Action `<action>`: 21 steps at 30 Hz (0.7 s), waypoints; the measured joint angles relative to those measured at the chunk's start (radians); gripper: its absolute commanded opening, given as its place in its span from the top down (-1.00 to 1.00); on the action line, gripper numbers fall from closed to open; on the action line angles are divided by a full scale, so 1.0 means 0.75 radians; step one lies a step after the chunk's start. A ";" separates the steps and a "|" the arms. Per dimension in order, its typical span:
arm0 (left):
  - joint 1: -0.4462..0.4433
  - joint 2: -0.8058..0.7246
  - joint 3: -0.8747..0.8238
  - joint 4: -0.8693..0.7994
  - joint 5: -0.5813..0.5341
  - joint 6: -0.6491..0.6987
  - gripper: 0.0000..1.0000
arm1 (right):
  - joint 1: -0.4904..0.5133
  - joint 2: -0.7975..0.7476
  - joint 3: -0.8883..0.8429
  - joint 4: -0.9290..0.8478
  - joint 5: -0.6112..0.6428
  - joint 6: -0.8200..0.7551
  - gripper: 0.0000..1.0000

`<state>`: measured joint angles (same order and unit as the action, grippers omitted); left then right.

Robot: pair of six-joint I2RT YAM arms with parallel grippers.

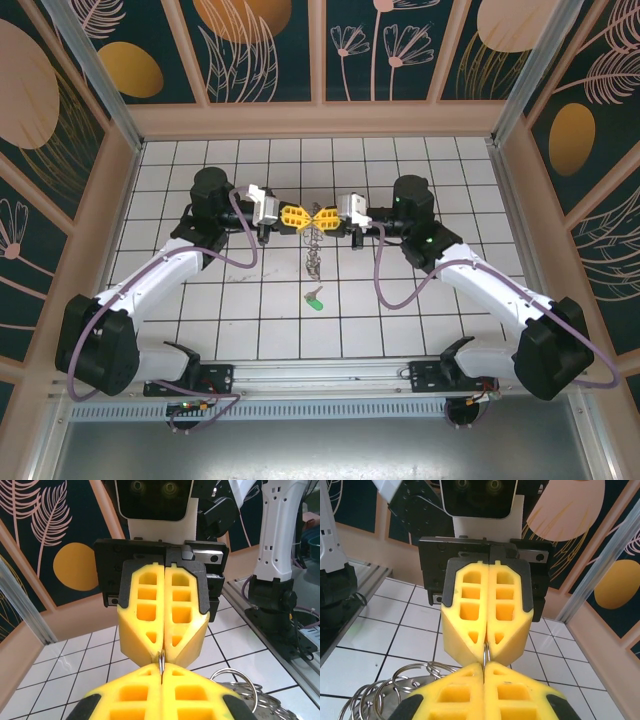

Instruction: Put the keys on the keyring

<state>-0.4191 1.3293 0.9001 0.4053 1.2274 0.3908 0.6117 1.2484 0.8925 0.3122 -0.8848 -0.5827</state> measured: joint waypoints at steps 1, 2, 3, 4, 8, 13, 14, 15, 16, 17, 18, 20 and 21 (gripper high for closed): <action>-0.001 -0.003 0.011 -0.062 -0.017 0.047 0.71 | 0.001 0.000 -0.007 -0.007 0.014 -0.011 1.00; -0.003 -0.006 0.025 -0.130 -0.037 0.090 0.58 | 0.003 0.000 -0.014 -0.008 0.032 -0.019 1.00; -0.004 -0.011 0.045 -0.214 -0.073 0.149 0.39 | 0.005 0.000 -0.021 -0.013 0.041 -0.024 1.00; -0.005 -0.017 0.064 -0.282 -0.100 0.196 0.25 | 0.006 -0.001 -0.033 -0.021 0.063 -0.029 1.00; -0.013 -0.090 0.082 -0.434 -0.193 0.312 0.17 | 0.009 -0.001 -0.054 -0.094 0.134 -0.054 1.00; -0.018 -0.112 0.084 -0.579 -0.313 0.430 0.16 | 0.012 0.001 -0.036 -0.201 0.194 -0.115 1.00; -0.018 -0.104 0.084 -0.609 -0.331 0.453 0.20 | 0.014 0.003 -0.023 -0.229 0.209 -0.133 1.00; -0.018 -0.092 0.084 -0.639 -0.349 0.473 0.23 | 0.017 0.008 -0.004 -0.265 0.228 -0.160 1.00; -0.018 -0.080 0.084 -0.661 -0.363 0.487 0.25 | 0.022 0.014 0.016 -0.297 0.249 -0.185 1.00; -0.018 -0.070 0.084 -0.675 -0.373 0.493 0.26 | 0.027 0.021 0.038 -0.331 0.269 -0.211 1.00; -0.018 -0.061 0.084 -0.687 -0.383 0.499 0.26 | 0.033 0.030 0.063 -0.371 0.288 -0.238 1.00; -0.018 -0.048 0.084 -0.693 -0.396 0.507 0.27 | 0.042 0.049 0.115 -0.446 0.325 -0.294 1.00; -0.018 -0.043 0.084 -0.693 -0.397 0.507 0.28 | 0.046 0.059 0.140 -0.483 0.348 -0.319 1.00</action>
<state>-0.4324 1.2968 0.9634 -0.1143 0.9295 0.7712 0.6464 1.2926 0.9977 -0.0498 -0.6239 -0.8223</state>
